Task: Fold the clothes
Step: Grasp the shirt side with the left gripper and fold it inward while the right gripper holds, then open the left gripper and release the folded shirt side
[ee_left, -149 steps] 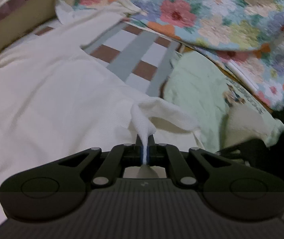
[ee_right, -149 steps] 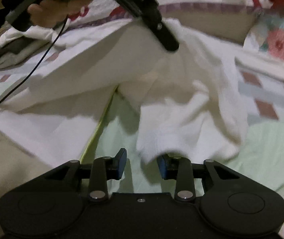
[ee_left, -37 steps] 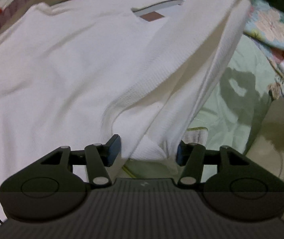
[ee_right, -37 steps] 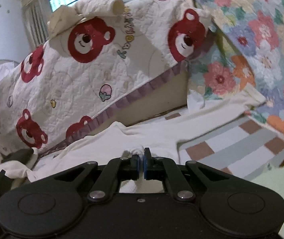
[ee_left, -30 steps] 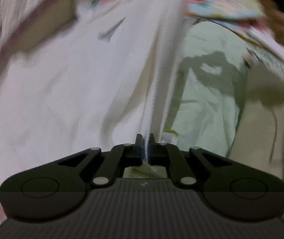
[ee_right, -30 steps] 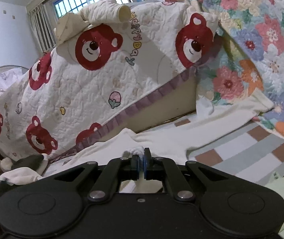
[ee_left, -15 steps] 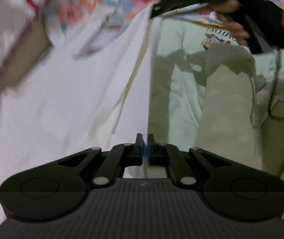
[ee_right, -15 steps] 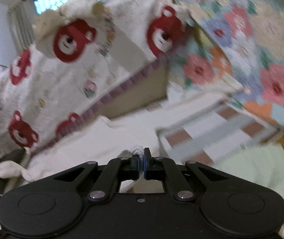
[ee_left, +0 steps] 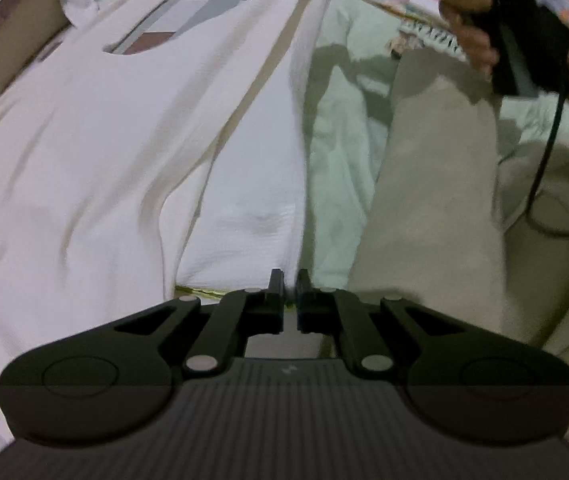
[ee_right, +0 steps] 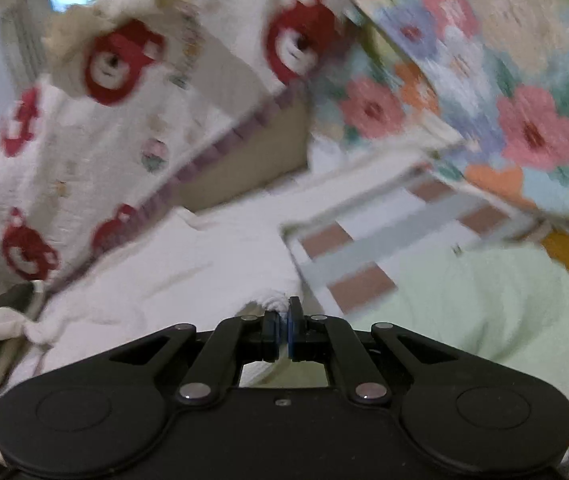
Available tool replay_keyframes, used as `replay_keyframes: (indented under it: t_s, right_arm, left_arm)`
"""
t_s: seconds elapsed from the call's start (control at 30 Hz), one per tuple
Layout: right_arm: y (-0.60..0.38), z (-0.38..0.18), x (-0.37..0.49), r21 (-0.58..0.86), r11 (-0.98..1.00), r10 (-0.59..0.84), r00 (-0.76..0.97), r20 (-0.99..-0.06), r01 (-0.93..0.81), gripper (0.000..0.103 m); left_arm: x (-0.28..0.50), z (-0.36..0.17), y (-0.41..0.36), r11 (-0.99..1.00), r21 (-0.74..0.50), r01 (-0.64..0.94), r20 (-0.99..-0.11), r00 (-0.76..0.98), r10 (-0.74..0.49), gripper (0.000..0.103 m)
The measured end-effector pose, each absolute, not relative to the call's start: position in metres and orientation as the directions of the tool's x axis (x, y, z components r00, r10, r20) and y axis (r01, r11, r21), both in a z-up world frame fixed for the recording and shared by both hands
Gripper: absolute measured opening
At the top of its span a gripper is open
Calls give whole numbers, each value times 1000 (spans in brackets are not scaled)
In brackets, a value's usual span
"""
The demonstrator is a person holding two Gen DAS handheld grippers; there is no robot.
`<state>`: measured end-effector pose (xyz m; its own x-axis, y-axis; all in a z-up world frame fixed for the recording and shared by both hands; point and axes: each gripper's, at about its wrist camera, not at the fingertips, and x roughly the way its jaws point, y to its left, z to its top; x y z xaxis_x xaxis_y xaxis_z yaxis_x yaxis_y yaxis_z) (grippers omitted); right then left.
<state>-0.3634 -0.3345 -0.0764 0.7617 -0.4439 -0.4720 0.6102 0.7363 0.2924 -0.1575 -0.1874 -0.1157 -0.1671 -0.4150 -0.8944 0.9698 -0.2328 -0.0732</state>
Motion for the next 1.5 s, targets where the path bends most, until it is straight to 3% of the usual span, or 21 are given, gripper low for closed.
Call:
replay_keyframes:
  t_s: [0.07, 0.23, 0.47, 0.53, 0.6, 0.7, 0.77, 0.97, 1.03, 1.17, 1.27, 1.3, 1.4, 1.5]
  right_arm:
    - [-333, -83, -361, 173, 746, -478, 698, -533, 643, 4]
    - [-350, -106, -371, 245, 688, -426, 653, -626, 683, 4]
    - [-353, -101, -375, 206, 686, -458, 635, -623, 698, 5]
    - [-359, -109, -373, 158, 694, -446, 592, -672, 702, 8]
    - [-361, -116, -374, 99, 714, -428, 543, -722, 694, 22]
    - [-359, -116, -382, 51, 745, -406, 512, -757, 665, 31]
    - [-361, -113, -389, 39, 747, -402, 497, -769, 664, 38]
    - [-356, -101, -398, -86, 683, -507, 387, -771, 725, 38]
    - [-345, -83, -399, 8, 704, -472, 476, -743, 710, 38]
    - [-331, -68, -382, 428, 681, -205, 716, -667, 594, 38]
    - [-306, -79, -344, 483, 713, -65, 735, -675, 508, 40]
    - [-297, -82, -331, 459, 741, -50, 721, -691, 491, 40]
    - [-286, -97, -311, 412, 756, -52, 674, -737, 508, 44]
    - [-302, -111, -321, 582, 610, 13, 727, -686, 537, 48]
  left_arm:
    - [-152, -119, -189, -199, -119, 973, -899, -190, -395, 4]
    - [-143, -128, -188, -120, -189, 975, -907, -220, -360, 5]
    - [-153, -121, -189, -183, -271, 945, -888, -319, -331, 8]
    - [-149, -122, -182, -161, -354, 921, -881, -386, -275, 11]
    - [-143, -119, -174, -142, -406, 903, -871, -429, -238, 13]
    - [-124, -102, -161, -155, -330, 931, -880, -362, -307, 20]
    - [-110, -94, -154, -154, -208, 966, -894, -252, -370, 25]
    - [-82, -106, -132, -40, -53, 998, -924, -64, -378, 35]
    - [-82, -115, -127, -47, -58, 997, -935, -71, -347, 39]
    - [-92, -133, -123, -127, -62, 990, -966, -92, -240, 44]
    - [-102, -140, -117, -192, -23, 981, -983, -57, -173, 44]
    - [-100, -139, -116, -186, -18, 982, -982, -53, -181, 42]
    - [-86, -134, -114, -134, -2, 991, -978, -30, -206, 1]
    - [-60, -129, -110, -41, -8, 999, -969, -18, -247, 1]
